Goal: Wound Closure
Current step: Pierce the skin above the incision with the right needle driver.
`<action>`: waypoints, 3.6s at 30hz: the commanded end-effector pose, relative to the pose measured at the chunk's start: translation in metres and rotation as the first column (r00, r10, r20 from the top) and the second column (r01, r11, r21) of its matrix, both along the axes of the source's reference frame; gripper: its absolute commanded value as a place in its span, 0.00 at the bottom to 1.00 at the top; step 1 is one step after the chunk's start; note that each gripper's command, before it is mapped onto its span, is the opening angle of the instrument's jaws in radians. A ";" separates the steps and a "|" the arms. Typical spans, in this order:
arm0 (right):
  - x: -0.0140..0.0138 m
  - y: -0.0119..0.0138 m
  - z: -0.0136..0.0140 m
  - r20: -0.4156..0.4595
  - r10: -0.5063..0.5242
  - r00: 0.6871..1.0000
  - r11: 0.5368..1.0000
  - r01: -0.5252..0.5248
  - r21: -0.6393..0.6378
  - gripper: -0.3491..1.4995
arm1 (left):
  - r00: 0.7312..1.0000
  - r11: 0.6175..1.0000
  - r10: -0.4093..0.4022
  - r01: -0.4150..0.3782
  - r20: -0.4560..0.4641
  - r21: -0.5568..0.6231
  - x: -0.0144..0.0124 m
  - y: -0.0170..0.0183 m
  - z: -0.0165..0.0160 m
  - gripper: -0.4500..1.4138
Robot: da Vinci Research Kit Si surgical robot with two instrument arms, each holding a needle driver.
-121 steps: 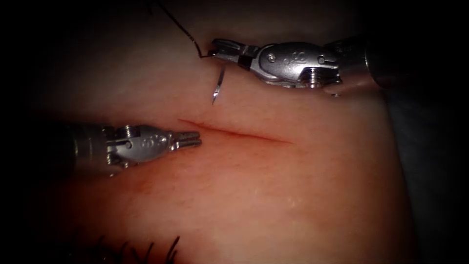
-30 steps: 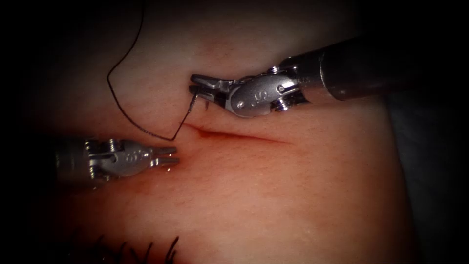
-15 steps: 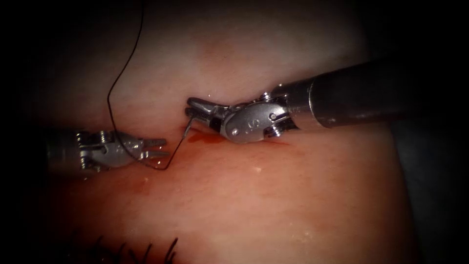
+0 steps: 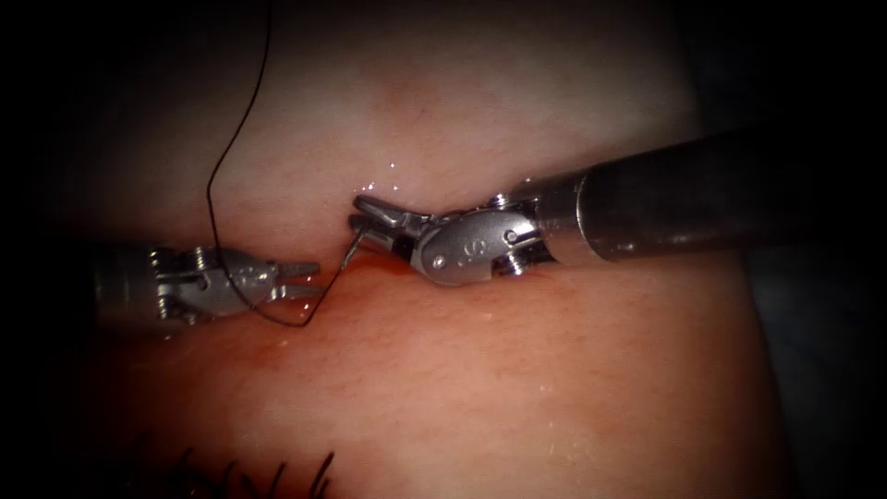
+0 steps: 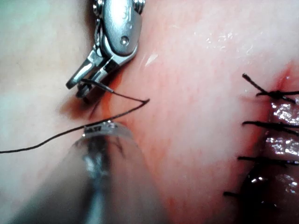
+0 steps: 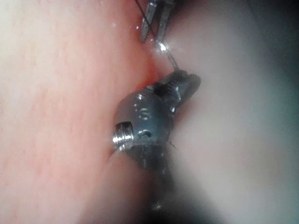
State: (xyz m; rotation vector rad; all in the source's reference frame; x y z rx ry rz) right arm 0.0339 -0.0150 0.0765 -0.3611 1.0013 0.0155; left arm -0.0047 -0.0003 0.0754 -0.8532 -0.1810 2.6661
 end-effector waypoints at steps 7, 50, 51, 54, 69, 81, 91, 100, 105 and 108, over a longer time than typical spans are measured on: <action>0.0004 -0.0008 0.0020 0.065 -0.009 0.998 0.998 0.005 0.060 0.00 | 1.000 1.000 -0.001 0.001 0.000 0.000 -0.0006 -0.0001 0.0005 0.21; 0.0000 0.0090 -0.0059 -0.204 0.224 0.953 0.974 -0.212 0.082 0.00 | 0.998 0.999 0.046 -0.047 0.033 0.017 -0.0045 -0.0003 0.0039 0.19; 0.0000 0.0091 -0.0060 -0.207 0.222 0.953 0.975 -0.210 0.077 0.00 | 0.998 0.999 0.048 -0.049 0.031 0.018 -0.0045 -0.0003 0.0039 0.19; 0.0004 0.0091 -0.0061 -0.213 0.217 0.953 0.976 -0.206 0.073 0.00 | 0.998 0.999 0.049 -0.050 0.033 0.019 -0.0045 -0.0003 0.0040 0.19; 0.0006 0.0122 -0.0054 -0.286 0.403 0.869 0.882 -0.285 0.375 0.00 | 0.998 0.998 0.058 -0.059 0.027 0.024 -0.0043 -0.0006 0.0040 0.19; 0.0004 0.0139 -0.0029 -0.200 0.636 0.745 0.556 -0.263 0.789 0.00 | 0.998 0.998 0.058 -0.059 0.025 0.024 -0.0042 -0.0008 0.0036 0.20; 0.0012 0.0133 -0.0019 -0.098 0.720 0.687 0.242 -0.117 0.963 0.00 | 0.998 0.998 0.060 -0.060 0.027 0.025 -0.0039 -0.0007 0.0035 0.20; 0.0025 0.0111 -0.0018 -0.030 0.729 0.684 0.038 0.004 0.999 0.00 | 0.997 0.997 0.065 -0.066 0.034 0.031 -0.0032 -0.0004 0.0034 0.20; 0.0029 0.0102 -0.0026 0.006 0.722 0.692 -0.031 0.024 0.999 0.00 | 0.997 0.997 0.066 -0.067 0.031 0.030 -0.0028 -0.0003 0.0033 0.20; 0.0031 0.0098 -0.0028 0.014 0.716 0.698 -0.055 0.036 0.998 0.00 | 0.997 0.997 0.067 -0.068 0.032 0.031 -0.0027 -0.0002 0.0033 0.20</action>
